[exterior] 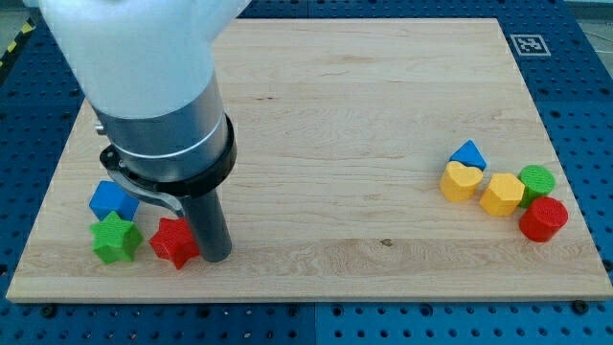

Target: Place the arm towards the bottom right of the board

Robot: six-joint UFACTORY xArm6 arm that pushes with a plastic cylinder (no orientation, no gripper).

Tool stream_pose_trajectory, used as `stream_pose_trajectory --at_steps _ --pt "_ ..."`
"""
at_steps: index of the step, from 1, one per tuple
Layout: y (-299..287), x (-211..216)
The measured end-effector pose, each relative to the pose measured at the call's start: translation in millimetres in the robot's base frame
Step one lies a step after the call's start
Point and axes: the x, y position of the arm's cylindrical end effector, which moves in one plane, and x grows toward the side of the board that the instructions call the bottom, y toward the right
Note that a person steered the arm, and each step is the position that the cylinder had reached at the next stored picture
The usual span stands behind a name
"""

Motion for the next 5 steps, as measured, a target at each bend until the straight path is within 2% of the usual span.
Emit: stream_pose_trajectory --at_steps 4,5 --pt "-7 0" --pt "34 0"
